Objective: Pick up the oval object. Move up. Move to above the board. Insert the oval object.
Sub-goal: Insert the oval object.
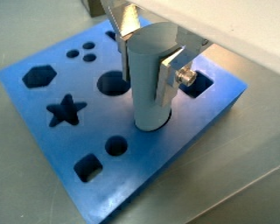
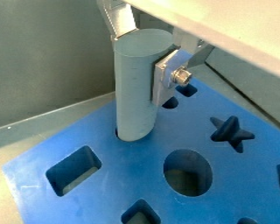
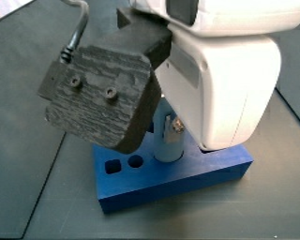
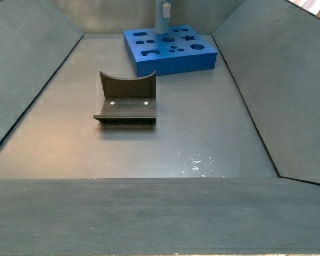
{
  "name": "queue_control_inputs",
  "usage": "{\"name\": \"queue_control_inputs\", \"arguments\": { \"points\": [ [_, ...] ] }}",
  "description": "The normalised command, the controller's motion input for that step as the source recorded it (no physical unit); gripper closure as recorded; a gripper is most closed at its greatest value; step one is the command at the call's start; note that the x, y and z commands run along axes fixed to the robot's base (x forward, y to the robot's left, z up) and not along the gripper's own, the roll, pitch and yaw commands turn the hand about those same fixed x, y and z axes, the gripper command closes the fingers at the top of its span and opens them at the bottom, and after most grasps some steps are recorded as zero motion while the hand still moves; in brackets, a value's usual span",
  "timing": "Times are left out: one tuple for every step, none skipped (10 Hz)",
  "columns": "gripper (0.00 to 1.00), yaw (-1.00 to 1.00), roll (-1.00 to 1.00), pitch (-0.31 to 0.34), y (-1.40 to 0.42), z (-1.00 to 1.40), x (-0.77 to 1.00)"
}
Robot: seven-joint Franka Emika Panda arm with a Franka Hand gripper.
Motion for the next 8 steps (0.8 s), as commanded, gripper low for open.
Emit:
{"name": "queue_control_inputs", "arguments": {
  "points": [
    [1.00,0.00,0.04,-0.021,0.07,-0.19,-0.11],
    [1.00,0.00,0.00,-0.051,0.00,-0.15,0.00],
    [1.00,0.05,0.22,-0.177,0.00,-0.67,0.00],
    [1.00,0.07,0.27,-0.144,0.00,-0.65,0.00],
    [1.00,0.07,0.28,-0.141,0.00,-0.66,0.00],
    [1.00,0.07,0.27,-0.137,0.00,-0.70,0.00],
    [1.00,0.07,0.25,-0.131,-0.03,-0.73,0.00],
    [1.00,0.06,0.22,-0.111,-0.03,-0.80,0.00]
  ]
}}
